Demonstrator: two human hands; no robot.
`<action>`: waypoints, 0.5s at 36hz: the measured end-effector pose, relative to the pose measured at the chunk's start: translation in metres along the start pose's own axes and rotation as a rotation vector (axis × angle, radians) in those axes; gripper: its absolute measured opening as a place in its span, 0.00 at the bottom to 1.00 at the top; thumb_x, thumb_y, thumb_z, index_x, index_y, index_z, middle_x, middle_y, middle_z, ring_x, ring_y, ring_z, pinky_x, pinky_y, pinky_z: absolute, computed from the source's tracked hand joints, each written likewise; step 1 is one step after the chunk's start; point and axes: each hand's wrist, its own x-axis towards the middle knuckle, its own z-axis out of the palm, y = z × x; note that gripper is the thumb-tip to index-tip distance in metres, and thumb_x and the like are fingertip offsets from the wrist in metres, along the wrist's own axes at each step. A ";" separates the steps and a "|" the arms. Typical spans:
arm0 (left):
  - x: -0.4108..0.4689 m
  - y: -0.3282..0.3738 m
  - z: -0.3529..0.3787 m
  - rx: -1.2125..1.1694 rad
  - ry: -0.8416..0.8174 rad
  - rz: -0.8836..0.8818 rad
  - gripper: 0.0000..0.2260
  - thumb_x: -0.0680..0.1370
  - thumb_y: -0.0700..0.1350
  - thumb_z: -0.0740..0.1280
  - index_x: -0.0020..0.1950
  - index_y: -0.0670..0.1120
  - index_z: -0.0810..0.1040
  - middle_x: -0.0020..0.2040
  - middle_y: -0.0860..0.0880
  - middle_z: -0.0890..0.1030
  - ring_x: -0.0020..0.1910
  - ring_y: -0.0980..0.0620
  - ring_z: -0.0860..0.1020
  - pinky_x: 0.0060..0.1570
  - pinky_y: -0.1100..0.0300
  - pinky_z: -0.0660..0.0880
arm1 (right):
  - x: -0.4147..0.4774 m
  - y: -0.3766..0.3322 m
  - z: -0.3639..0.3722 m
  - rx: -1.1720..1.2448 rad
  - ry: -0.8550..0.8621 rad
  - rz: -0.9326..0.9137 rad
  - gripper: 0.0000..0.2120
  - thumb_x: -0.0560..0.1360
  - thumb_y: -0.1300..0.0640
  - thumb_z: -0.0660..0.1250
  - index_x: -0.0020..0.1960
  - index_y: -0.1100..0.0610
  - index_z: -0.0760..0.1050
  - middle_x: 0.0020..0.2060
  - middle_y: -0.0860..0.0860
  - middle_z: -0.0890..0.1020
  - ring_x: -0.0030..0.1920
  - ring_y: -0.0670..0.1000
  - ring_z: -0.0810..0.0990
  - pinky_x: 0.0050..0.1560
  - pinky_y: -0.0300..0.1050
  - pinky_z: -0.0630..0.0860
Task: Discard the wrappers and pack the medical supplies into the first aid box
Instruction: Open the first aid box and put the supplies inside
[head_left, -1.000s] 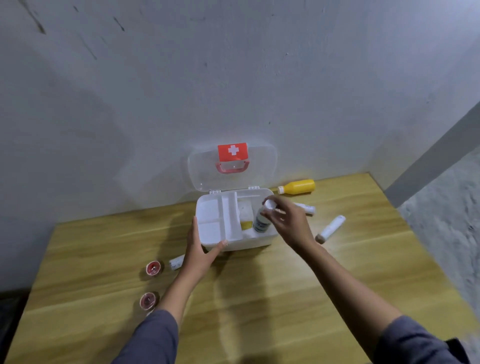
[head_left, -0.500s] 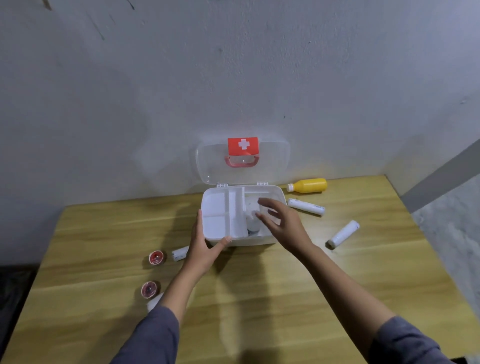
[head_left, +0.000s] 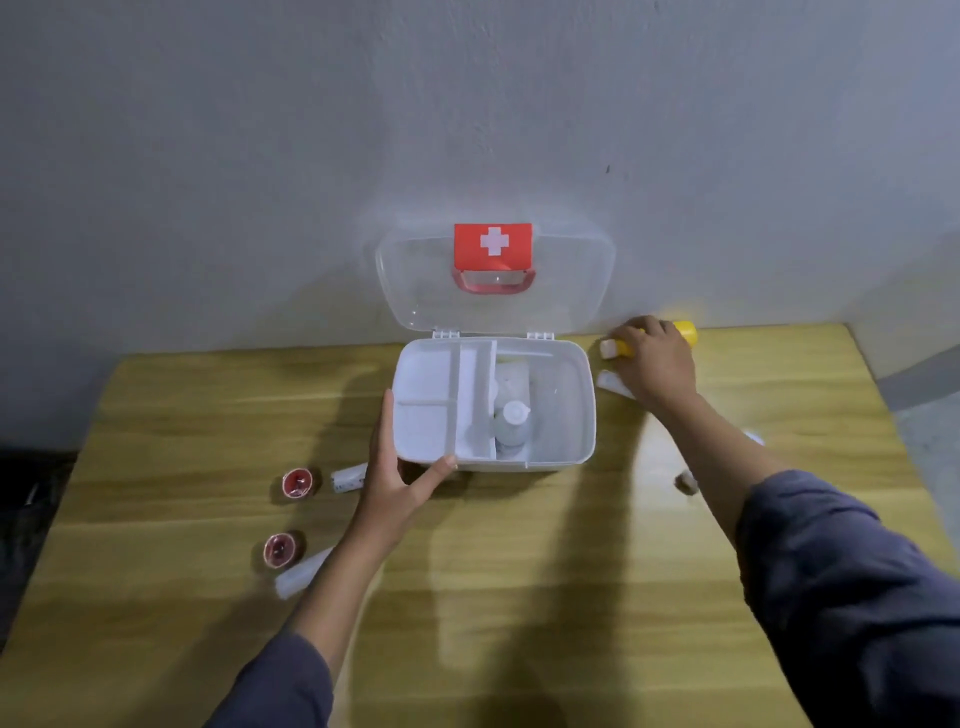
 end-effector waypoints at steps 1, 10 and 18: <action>0.000 0.000 0.000 0.004 -0.003 0.000 0.42 0.71 0.43 0.72 0.75 0.58 0.48 0.74 0.64 0.53 0.71 0.66 0.53 0.68 0.63 0.55 | 0.001 -0.001 0.002 -0.038 0.006 -0.009 0.18 0.67 0.60 0.69 0.57 0.57 0.77 0.58 0.58 0.77 0.60 0.63 0.71 0.60 0.54 0.66; 0.000 0.000 -0.002 0.009 -0.014 -0.013 0.44 0.67 0.52 0.71 0.74 0.59 0.47 0.74 0.64 0.53 0.72 0.66 0.53 0.69 0.63 0.54 | -0.005 0.001 -0.008 -0.033 0.094 -0.015 0.14 0.73 0.62 0.64 0.58 0.58 0.76 0.59 0.55 0.79 0.61 0.60 0.71 0.52 0.50 0.68; -0.001 0.003 -0.003 0.017 -0.025 -0.006 0.43 0.71 0.45 0.73 0.74 0.58 0.47 0.72 0.64 0.52 0.71 0.64 0.52 0.69 0.61 0.54 | -0.043 -0.031 -0.065 0.618 0.419 0.192 0.08 0.74 0.59 0.65 0.53 0.56 0.76 0.45 0.52 0.81 0.48 0.56 0.78 0.45 0.43 0.69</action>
